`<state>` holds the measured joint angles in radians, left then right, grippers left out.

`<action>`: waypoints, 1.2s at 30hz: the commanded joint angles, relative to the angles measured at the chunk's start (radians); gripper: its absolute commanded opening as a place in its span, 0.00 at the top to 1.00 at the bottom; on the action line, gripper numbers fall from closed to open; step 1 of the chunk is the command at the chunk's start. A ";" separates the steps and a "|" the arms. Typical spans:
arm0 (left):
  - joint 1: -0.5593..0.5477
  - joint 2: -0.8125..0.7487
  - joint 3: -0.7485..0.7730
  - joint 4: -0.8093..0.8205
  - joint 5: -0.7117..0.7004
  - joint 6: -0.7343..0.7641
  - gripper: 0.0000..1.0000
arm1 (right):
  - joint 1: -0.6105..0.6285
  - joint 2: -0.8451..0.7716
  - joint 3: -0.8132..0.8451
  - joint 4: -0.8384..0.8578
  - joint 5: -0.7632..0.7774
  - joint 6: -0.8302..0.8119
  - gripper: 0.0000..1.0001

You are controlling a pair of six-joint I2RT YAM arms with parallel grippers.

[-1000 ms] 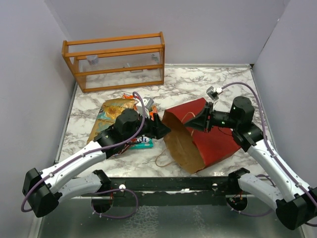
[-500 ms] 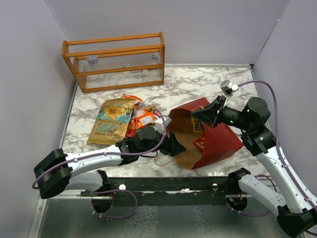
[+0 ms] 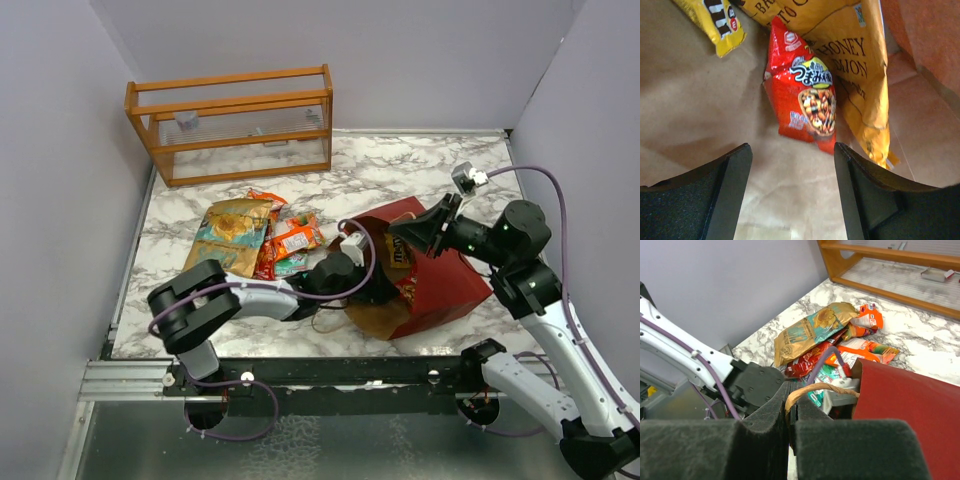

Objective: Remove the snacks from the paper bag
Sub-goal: Take out the snack from the paper bag.

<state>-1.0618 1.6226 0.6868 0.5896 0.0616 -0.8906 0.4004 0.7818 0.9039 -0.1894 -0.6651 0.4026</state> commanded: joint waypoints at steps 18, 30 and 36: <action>0.009 0.087 0.104 0.106 0.106 -0.024 1.00 | 0.003 -0.064 0.011 -0.101 0.203 -0.012 0.98; 0.010 -0.467 -0.010 -0.274 -0.064 0.209 1.00 | 0.003 -0.112 -0.032 -0.158 0.508 0.036 0.98; 0.011 -0.766 -0.022 -0.520 -0.208 0.293 1.00 | 0.003 -0.125 -0.044 -0.164 0.558 0.034 0.98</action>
<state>-1.0538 1.0073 0.6594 0.2729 -0.0010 -0.6937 0.4004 0.6727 0.8757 -0.3408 -0.1932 0.4343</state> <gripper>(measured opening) 0.012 0.022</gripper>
